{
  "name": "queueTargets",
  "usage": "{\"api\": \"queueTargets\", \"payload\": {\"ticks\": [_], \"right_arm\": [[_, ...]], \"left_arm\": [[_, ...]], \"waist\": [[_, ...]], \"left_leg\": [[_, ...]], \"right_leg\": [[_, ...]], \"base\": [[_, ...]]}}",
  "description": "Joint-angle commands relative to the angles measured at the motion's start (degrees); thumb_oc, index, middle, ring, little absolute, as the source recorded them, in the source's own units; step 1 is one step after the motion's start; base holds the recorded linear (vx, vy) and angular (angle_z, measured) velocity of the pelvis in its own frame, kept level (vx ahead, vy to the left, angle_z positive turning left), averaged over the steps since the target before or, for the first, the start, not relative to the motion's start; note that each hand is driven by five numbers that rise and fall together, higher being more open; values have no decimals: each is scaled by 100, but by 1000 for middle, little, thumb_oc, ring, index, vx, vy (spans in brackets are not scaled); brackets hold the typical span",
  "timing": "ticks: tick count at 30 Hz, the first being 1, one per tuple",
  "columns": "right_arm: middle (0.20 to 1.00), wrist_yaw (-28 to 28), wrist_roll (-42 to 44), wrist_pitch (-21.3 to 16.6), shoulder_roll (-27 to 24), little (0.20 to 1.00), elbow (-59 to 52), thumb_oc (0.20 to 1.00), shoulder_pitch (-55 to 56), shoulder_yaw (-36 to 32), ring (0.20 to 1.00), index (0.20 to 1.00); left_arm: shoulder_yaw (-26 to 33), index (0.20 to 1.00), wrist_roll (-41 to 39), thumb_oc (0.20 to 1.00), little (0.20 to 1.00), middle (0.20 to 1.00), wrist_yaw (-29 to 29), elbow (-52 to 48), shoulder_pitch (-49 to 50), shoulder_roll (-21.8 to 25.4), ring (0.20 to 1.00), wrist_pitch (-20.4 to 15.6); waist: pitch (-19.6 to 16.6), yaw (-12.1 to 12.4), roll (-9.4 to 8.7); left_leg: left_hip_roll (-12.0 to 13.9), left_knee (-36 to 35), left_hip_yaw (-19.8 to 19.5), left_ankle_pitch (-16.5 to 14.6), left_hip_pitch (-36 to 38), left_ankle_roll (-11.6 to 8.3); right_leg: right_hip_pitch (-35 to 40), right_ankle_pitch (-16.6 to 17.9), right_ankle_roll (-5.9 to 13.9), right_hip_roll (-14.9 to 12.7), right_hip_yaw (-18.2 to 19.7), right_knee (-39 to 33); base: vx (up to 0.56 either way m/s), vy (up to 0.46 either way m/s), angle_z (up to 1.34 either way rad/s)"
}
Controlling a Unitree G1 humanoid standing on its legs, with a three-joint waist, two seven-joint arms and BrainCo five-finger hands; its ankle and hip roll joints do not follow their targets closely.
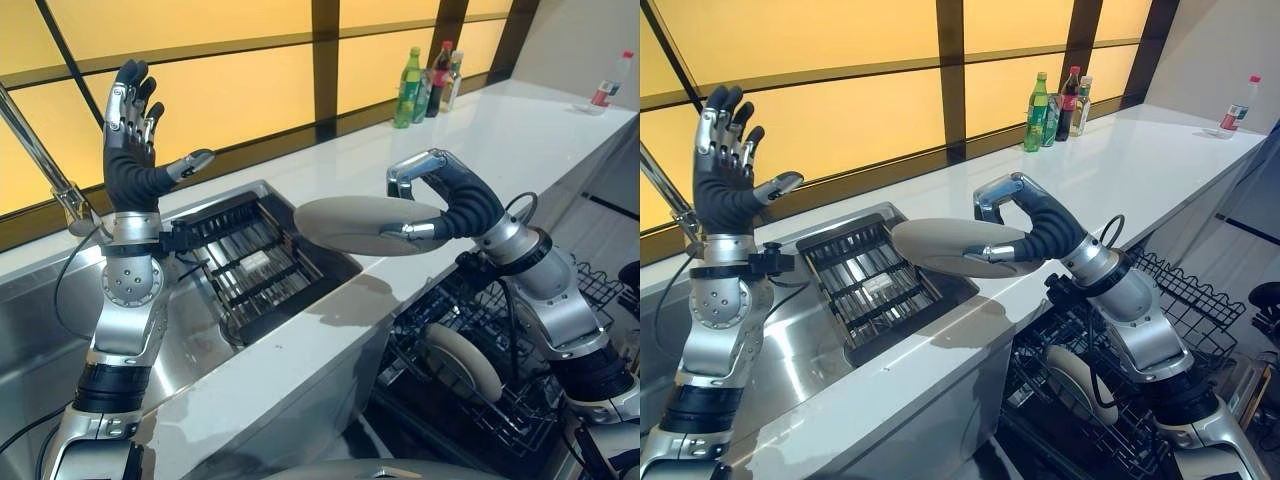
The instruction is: Pick up plates and place into dishwasher.
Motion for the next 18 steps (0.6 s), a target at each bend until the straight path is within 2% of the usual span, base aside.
{"api": "queueTargets", "payload": {"ticks": [1,7,18], "right_arm": [[200,-756,-359,155,-189,200,192,200,18,-587,200,200],[200,-1278,-546,208,-403,200,616,200,819,-1426,200,200],[200,-1998,-1082,289,-435,200,1033,200,1781,-2330,200,200]], "left_arm": [[175,1000,-97,1000,1000,1000,-29,203,-146,303,1000,-203],[619,1000,-222,1000,1000,1000,-212,319,284,373,1000,-260],[1099,1000,-291,1000,1000,1000,-423,479,543,441,1000,-6]], "waist": [[-225,-42,-119],[-189,-174,-115],[-111,-411,-52]], "left_leg": [[-25,21,-396,83,-515,5],[-14,5,-345,75,-518,18],[36,5,-197,66,-569,-6]], "right_leg": [[522,-761,351,-231,-222,157],[478,-774,347,-188,-129,200],[401,-696,382,-180,12,123]], "base": [[0,0,0],[14,-23,-1],[31,-74,-2]]}}
